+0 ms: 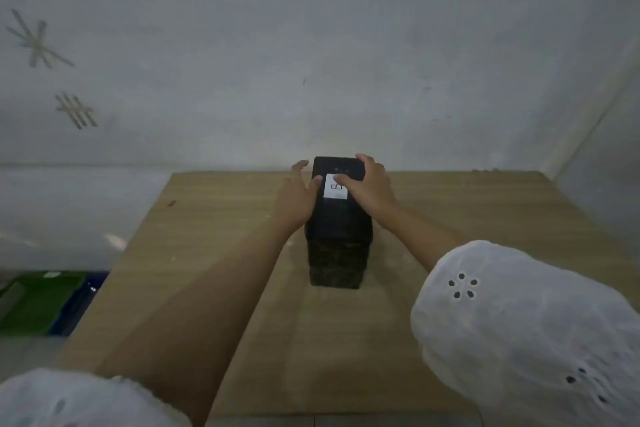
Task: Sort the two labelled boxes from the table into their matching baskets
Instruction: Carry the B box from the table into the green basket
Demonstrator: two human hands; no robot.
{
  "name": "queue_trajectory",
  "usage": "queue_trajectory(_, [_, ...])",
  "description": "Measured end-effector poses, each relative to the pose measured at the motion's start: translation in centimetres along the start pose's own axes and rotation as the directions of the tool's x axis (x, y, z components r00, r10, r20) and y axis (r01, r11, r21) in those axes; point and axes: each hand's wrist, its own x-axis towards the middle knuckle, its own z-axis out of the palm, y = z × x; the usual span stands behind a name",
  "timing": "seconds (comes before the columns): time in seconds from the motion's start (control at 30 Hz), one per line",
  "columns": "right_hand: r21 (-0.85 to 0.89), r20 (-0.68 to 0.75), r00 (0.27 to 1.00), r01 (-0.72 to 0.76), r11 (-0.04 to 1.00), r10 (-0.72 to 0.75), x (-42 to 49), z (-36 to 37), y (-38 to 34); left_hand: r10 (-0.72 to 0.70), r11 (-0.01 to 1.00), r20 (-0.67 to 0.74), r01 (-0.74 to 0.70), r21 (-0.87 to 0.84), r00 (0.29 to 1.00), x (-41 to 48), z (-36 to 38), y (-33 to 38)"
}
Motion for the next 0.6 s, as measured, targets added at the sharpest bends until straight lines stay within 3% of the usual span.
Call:
queue_trajectory(0.2, [0.014, 0.037, 0.979, -0.203, 0.979, 0.203, -0.4, 1.5, 1.3, -0.184, 0.977, 0.101, 0.193, -0.091, 0.978, -0.4, 2.1, -1.7])
queue_trajectory(0.37, [0.238, 0.046, 0.943, -0.330, 0.913, 0.329, -0.5, 2.4, 1.9, -0.220, 0.953, 0.121, 0.240, -0.186, 0.968, -0.2, 3.0, -1.8])
queue_trajectory(0.5, [0.549, 0.040, 0.849, -0.460, 0.698, 0.527, -1.0, 2.9, 1.2, -0.238, 0.951, 0.182, 0.267, -0.157, 0.954, 0.7, 2.2, -1.9])
queue_trajectory(0.6, [0.679, 0.016, 0.704, -0.529, 0.509, 0.710, -2.4, 4.2, 0.0, -0.229, 0.944, 0.238, 0.275, -0.184, 0.944, 1.4, 0.8, -2.2])
